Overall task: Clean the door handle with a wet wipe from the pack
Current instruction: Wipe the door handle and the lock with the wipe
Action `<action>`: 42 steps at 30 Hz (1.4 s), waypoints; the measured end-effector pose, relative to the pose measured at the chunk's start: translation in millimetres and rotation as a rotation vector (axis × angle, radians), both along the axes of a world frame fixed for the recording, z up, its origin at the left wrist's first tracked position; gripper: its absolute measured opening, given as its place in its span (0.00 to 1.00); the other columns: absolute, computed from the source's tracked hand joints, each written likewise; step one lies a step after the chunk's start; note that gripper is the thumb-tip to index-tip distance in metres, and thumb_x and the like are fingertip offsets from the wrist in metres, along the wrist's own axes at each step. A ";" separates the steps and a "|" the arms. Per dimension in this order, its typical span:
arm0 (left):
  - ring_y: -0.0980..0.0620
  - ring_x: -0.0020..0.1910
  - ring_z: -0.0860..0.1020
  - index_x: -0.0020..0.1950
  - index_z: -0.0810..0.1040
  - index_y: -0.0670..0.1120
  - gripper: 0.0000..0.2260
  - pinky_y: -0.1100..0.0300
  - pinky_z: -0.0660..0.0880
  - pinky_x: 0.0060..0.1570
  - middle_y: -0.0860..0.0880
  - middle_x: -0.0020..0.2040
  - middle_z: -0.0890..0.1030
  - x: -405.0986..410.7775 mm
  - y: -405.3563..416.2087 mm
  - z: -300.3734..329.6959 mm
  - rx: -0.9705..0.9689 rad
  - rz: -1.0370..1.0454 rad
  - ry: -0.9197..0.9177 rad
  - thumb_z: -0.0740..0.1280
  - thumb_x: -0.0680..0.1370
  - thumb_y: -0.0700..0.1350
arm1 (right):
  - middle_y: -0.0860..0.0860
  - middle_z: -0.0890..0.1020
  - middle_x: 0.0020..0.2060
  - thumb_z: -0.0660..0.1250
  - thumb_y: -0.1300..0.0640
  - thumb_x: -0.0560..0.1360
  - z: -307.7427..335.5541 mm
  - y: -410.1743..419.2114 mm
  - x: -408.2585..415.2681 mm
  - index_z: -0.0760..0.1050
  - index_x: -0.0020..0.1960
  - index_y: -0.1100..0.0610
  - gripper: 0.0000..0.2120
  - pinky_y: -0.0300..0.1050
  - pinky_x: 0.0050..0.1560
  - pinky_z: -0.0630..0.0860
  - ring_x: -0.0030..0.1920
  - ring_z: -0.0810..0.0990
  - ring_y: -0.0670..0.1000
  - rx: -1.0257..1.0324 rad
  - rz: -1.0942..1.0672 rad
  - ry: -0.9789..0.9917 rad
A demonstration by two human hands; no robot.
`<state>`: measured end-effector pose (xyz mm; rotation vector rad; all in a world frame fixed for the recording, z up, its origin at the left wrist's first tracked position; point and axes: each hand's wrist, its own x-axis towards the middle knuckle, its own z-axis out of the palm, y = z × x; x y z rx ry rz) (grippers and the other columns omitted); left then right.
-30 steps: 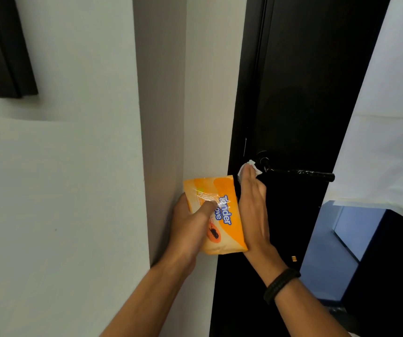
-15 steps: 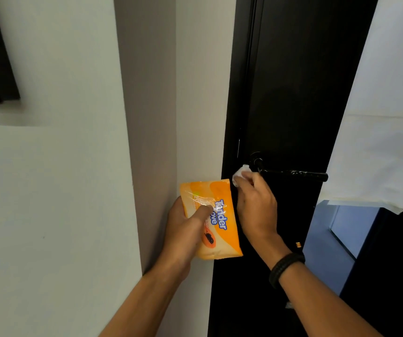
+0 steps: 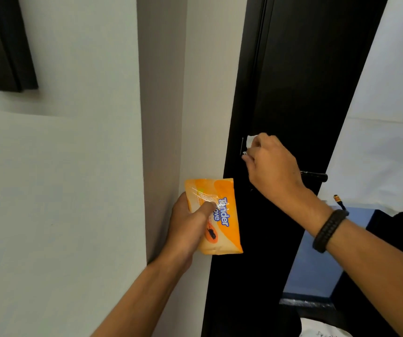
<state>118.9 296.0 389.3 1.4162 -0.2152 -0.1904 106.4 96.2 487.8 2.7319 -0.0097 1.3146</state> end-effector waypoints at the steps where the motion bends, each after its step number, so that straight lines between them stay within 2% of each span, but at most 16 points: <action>1: 0.46 0.53 0.88 0.65 0.79 0.54 0.14 0.39 0.84 0.57 0.49 0.57 0.88 -0.5 -0.1 0.4 0.006 -0.002 -0.001 0.72 0.80 0.49 | 0.52 0.77 0.51 0.67 0.54 0.82 -2.0 -1.2 0.9 0.85 0.51 0.60 0.11 0.51 0.43 0.80 0.52 0.75 0.53 -0.030 -0.016 0.018; 3: 0.46 0.52 0.88 0.63 0.80 0.53 0.12 0.39 0.84 0.57 0.49 0.56 0.88 -2.0 -0.7 0.3 0.018 0.000 -0.004 0.72 0.80 0.49 | 0.52 0.78 0.50 0.68 0.58 0.80 0.0 -2.8 1.0 0.86 0.50 0.59 0.08 0.50 0.42 0.79 0.52 0.76 0.54 -0.029 -0.024 0.042; 5: 0.46 0.52 0.88 0.63 0.80 0.53 0.11 0.40 0.84 0.57 0.49 0.56 0.88 -3.6 -0.5 1.2 0.027 0.005 -0.006 0.72 0.80 0.48 | 0.52 0.82 0.49 0.70 0.59 0.78 15.0 -6.1 0.4 0.87 0.48 0.57 0.06 0.49 0.47 0.81 0.51 0.80 0.54 0.111 0.007 0.066; 8: 0.46 0.54 0.87 0.65 0.78 0.53 0.13 0.40 0.84 0.58 0.49 0.58 0.87 -4.7 1.3 1.7 0.052 -0.003 -0.009 0.71 0.81 0.50 | 0.52 0.87 0.44 0.76 0.59 0.74 52.5 -17.3 -13.5 0.87 0.47 0.55 0.03 0.46 0.52 0.82 0.46 0.85 0.50 0.711 0.145 0.147; 9: 0.46 0.54 0.87 0.66 0.78 0.54 0.14 0.40 0.84 0.59 0.49 0.59 0.87 -4.7 1.6 1.6 0.055 -0.006 -0.009 0.71 0.81 0.50 | 0.52 0.87 0.44 0.77 0.59 0.73 60.9 -21.8 -19.8 0.87 0.47 0.56 0.03 0.44 0.53 0.81 0.45 0.85 0.49 0.862 0.206 0.174; 10: 0.46 0.54 0.87 0.66 0.78 0.54 0.14 0.40 0.84 0.59 0.49 0.59 0.87 -4.5 1.4 1.0 0.054 -0.005 -0.008 0.71 0.81 0.50 | 0.52 0.87 0.44 0.77 0.59 0.74 65.1 -26.4 -24.8 0.87 0.48 0.57 0.04 0.43 0.53 0.80 0.46 0.85 0.48 0.872 0.241 0.206; 14: 0.46 0.53 0.88 0.63 0.79 0.53 0.10 0.40 0.84 0.59 0.49 0.56 0.88 -4.3 0.0 1.2 0.058 -0.005 -0.027 0.71 0.81 0.48 | 0.48 0.87 0.48 0.75 0.54 0.76 61.3 -32.1 -22.8 0.87 0.52 0.53 0.06 0.46 0.59 0.79 0.51 0.83 0.44 0.531 0.190 0.320; 16: 0.46 0.53 0.88 0.62 0.80 0.53 0.10 0.40 0.84 0.58 0.49 0.56 0.88 -4.0 0.1 0.4 0.071 -0.012 -0.030 0.70 0.81 0.48 | 0.47 0.86 0.46 0.79 0.54 0.73 65.8 -31.3 -14.4 0.87 0.48 0.53 0.05 0.48 0.59 0.80 0.49 0.83 0.45 0.487 0.163 0.323; 19: 0.46 0.53 0.88 0.63 0.79 0.53 0.11 0.40 0.84 0.58 0.49 0.56 0.88 -4.7 0.2 -0.2 0.078 -0.017 -0.030 0.71 0.81 0.48 | 0.48 0.83 0.45 0.84 0.56 0.65 70.5 -24.6 -8.5 0.83 0.47 0.52 0.14 0.53 0.56 0.82 0.49 0.84 0.51 0.399 0.101 0.372; 22: 0.46 0.53 0.87 0.61 0.80 0.53 0.09 0.40 0.84 0.58 0.49 0.55 0.88 -4.9 -0.5 -0.3 0.085 -0.013 -0.033 0.70 0.81 0.47 | 0.50 0.81 0.46 0.84 0.56 0.66 68.0 -11.5 -5.4 0.81 0.51 0.55 0.17 0.54 0.53 0.83 0.49 0.82 0.54 0.265 0.071 0.431; 25: 0.45 0.53 0.87 0.61 0.80 0.53 0.09 0.40 0.84 0.58 0.49 0.55 0.88 -4.2 -0.6 -1.3 0.096 -0.003 -0.035 0.71 0.80 0.47 | 0.48 0.81 0.39 0.85 0.53 0.64 76.0 -2.9 -0.2 0.81 0.45 0.54 0.16 0.55 0.51 0.83 0.46 0.83 0.53 0.189 -0.019 0.456; 28: 0.45 0.53 0.88 0.64 0.79 0.53 0.13 0.38 0.84 0.58 0.49 0.57 0.88 -4.2 0.2 -2.4 0.099 -0.002 -0.025 0.71 0.80 0.50 | 0.48 0.82 0.35 0.85 0.50 0.62 88.9 -8.1 -1.4 0.81 0.41 0.52 0.16 0.55 0.52 0.82 0.46 0.83 0.52 0.207 -0.131 0.457; 31: 0.45 0.54 0.88 0.65 0.79 0.53 0.14 0.38 0.84 0.58 0.49 0.58 0.88 -2.5 0.7 -3.9 0.098 -0.006 -0.025 0.71 0.80 0.50 | 0.48 0.84 0.35 0.85 0.52 0.62 89.2 -22.6 -6.8 0.82 0.40 0.52 0.13 0.55 0.56 0.82 0.46 0.84 0.51 0.325 -0.099 0.410; 34: 0.45 0.53 0.88 0.64 0.79 0.52 0.12 0.39 0.84 0.58 0.49 0.56 0.88 -2.5 -0.3 -3.4 0.092 -0.011 -0.023 0.71 0.80 0.49 | 0.47 0.83 0.40 0.82 0.53 0.68 76.7 -21.2 -7.2 0.84 0.43 0.53 0.09 0.54 0.57 0.82 0.48 0.84 0.50 0.286 -0.003 0.373; 37: 0.45 0.53 0.88 0.63 0.79 0.53 0.12 0.38 0.84 0.58 0.49 0.56 0.88 -2.1 -0.9 -3.0 0.102 -0.006 -0.024 0.72 0.80 0.49 | 0.43 0.79 0.38 0.79 0.55 0.72 69.6 -20.4 -5.1 0.85 0.47 0.54 0.06 0.52 0.55 0.83 0.42 0.80 0.45 0.190 0.057 0.394; 42: 0.45 0.53 0.87 0.62 0.80 0.53 0.12 0.38 0.83 0.58 0.49 0.56 0.88 -3.9 -0.1 -2.4 0.113 0.003 -0.030 0.71 0.80 0.49 | 0.49 0.84 0.40 0.77 0.58 0.75 69.9 -37.9 -12.5 0.84 0.52 0.56 0.07 0.47 0.49 0.84 0.40 0.84 0.44 0.245 0.193 0.299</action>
